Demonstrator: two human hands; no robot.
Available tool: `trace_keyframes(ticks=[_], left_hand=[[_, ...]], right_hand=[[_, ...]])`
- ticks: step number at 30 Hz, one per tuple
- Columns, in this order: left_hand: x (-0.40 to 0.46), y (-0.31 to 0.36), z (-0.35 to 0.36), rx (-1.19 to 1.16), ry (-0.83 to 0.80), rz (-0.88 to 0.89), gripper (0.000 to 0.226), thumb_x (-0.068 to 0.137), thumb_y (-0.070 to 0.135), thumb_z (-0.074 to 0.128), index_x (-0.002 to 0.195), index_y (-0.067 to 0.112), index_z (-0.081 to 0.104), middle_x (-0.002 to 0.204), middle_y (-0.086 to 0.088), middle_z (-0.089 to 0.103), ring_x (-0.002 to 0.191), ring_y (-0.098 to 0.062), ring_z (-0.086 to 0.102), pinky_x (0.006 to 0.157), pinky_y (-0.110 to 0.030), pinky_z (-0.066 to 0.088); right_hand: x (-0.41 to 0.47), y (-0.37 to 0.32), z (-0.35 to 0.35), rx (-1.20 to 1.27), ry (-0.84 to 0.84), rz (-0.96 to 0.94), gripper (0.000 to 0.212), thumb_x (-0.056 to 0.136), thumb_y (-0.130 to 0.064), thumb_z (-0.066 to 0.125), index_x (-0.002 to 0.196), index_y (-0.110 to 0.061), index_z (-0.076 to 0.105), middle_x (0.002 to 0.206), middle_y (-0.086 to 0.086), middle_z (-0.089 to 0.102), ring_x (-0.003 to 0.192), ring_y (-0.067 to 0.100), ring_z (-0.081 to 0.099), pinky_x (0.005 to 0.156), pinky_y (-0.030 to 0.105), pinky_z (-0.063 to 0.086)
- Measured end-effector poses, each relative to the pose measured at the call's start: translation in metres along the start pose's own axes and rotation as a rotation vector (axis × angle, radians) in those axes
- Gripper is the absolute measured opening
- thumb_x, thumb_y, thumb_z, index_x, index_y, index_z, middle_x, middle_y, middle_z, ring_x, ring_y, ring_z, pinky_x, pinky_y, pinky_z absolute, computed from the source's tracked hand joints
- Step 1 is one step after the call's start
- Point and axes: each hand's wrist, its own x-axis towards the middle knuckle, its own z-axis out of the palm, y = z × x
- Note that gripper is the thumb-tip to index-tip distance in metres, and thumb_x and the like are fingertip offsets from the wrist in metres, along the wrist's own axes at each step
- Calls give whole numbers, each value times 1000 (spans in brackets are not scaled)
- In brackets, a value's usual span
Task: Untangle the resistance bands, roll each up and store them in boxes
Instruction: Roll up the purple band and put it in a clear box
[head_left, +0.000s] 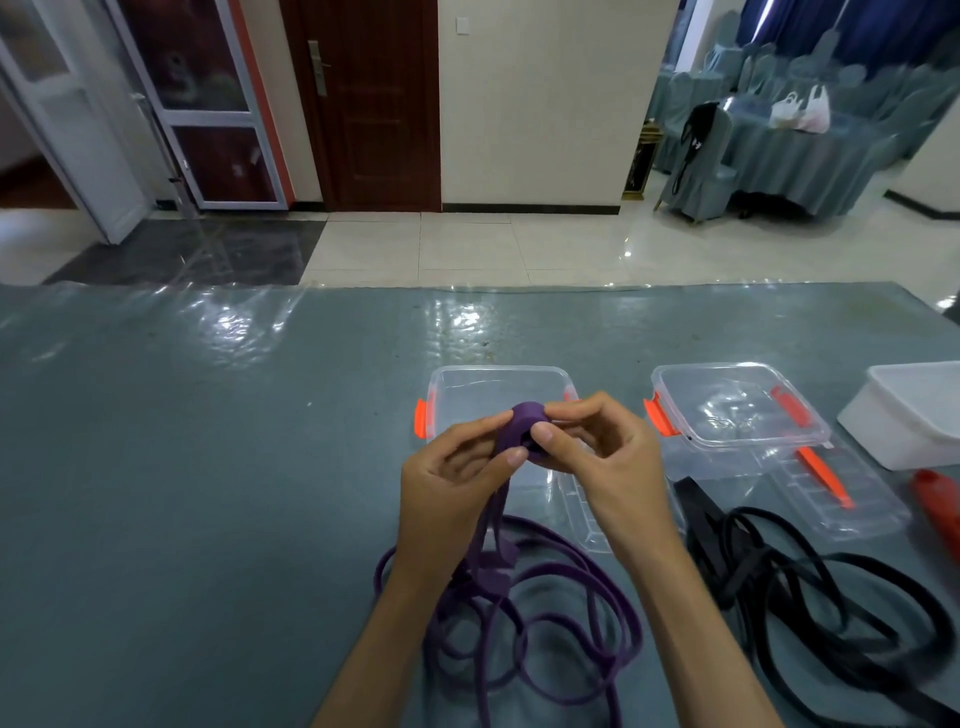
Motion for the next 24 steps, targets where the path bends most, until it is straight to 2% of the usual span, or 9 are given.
trace_keyframes(ticks=[3,7,9,12,17,21,22,24], left_hand=[[2,0,2,1,71,7,31,77,14,92,105,20,78,105,-12,80,100,-29,79,88,-31,63],[4,1,8,63,67,82,25,77,15,90,97,27,79,101,-4,80,99,-24,79,85,-25,62],[4,3,7,83,61,113,25,77,14,88,96,28,81,100,-2,80,98,-22,78,86,-23,61],[7,10,0,34,66,116,21,81,15,86,99,25,82,105,-4,81,101,-22,78,88,-23,60],[8,12,6,40,62,162,21,83,22,82,103,28,82,109,1,80,105,-18,77,91,-22,59],[8,4,2,189,2,180,27,87,16,85,113,22,78,114,2,76,110,-29,74,95,-37,61],[8,3,-1,192,-1,165,29,86,15,84,113,21,79,113,0,77,108,-29,75,95,-39,62],[6,4,-5,149,-1,133,28,86,17,84,113,24,81,111,-2,80,104,-26,77,92,-32,62]], right_hand=[[-4,1,3,-7,1,-66,20,90,-12,81,106,-23,78,106,11,78,98,28,77,75,34,65],[-9,4,9,133,89,-32,15,88,-16,77,102,-12,76,105,9,80,102,27,78,76,34,65],[-11,3,7,118,86,-21,18,87,-18,78,101,-7,72,105,8,80,102,26,78,74,36,66],[-10,-3,2,1,25,-48,26,86,-22,87,96,-6,69,107,10,78,104,27,77,70,41,66],[-5,-9,1,14,34,-92,13,88,-7,83,90,-16,74,103,9,79,97,29,79,71,36,66],[-13,-2,6,46,104,-113,14,87,-16,81,99,-23,77,103,9,79,95,28,79,70,37,66],[-15,1,7,63,111,-92,12,86,-17,81,96,-23,77,103,9,79,96,28,79,69,39,67],[-17,7,8,69,108,-49,11,86,-19,86,90,-20,75,104,10,78,100,30,78,72,43,67]])
